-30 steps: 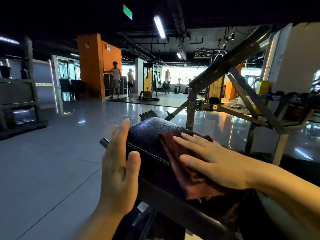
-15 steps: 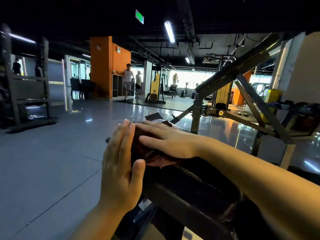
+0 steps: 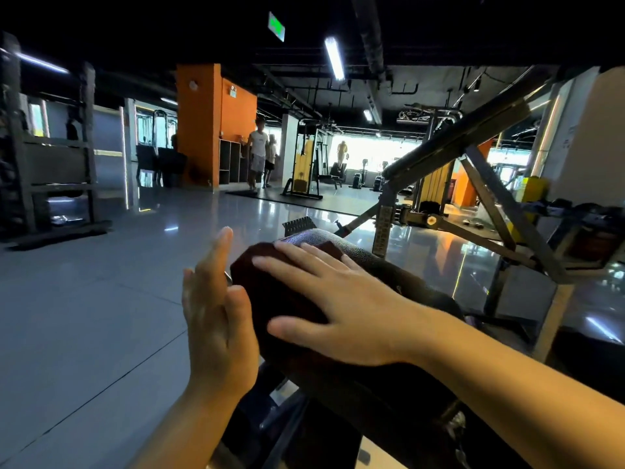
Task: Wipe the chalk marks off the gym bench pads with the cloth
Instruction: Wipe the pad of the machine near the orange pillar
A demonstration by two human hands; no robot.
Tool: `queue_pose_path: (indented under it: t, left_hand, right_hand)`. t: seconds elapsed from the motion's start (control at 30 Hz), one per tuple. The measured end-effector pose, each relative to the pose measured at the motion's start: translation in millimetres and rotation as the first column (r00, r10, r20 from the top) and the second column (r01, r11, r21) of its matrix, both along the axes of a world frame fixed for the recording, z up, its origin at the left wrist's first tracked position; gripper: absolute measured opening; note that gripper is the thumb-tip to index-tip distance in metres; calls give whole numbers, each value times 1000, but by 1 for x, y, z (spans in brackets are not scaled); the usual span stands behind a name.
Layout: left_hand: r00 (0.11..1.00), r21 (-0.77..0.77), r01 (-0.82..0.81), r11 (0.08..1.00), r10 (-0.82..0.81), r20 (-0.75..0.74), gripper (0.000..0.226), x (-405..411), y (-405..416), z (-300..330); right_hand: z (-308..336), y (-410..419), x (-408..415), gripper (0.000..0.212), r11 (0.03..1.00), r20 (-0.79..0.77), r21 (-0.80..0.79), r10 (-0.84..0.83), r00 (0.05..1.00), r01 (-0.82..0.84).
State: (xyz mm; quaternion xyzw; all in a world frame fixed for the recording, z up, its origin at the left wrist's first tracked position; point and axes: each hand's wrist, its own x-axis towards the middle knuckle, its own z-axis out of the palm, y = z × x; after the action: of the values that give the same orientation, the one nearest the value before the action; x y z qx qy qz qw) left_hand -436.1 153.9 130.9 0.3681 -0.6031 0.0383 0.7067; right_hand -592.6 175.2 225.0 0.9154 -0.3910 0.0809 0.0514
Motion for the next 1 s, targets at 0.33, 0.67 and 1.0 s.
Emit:
queue_pose_path:
  t: [0.33, 0.67, 1.0]
  left_hand:
    - [942, 97, 275, 957, -248, -224, 73, 1, 1, 3]
    - [959, 178, 282, 943, -271, -86, 68, 21, 36, -2]
    - [936, 275, 203, 940, -269, 228, 56, 8, 32, -15]
  right_hand:
    - [-21, 29, -16, 82, 946, 1, -126, -302, 953, 300]
    - [-28, 12, 51, 65, 884, 58, -330, -330, 942, 330]
    - [-66, 68, -65, 69, 802, 197, -325, -460, 866, 500]
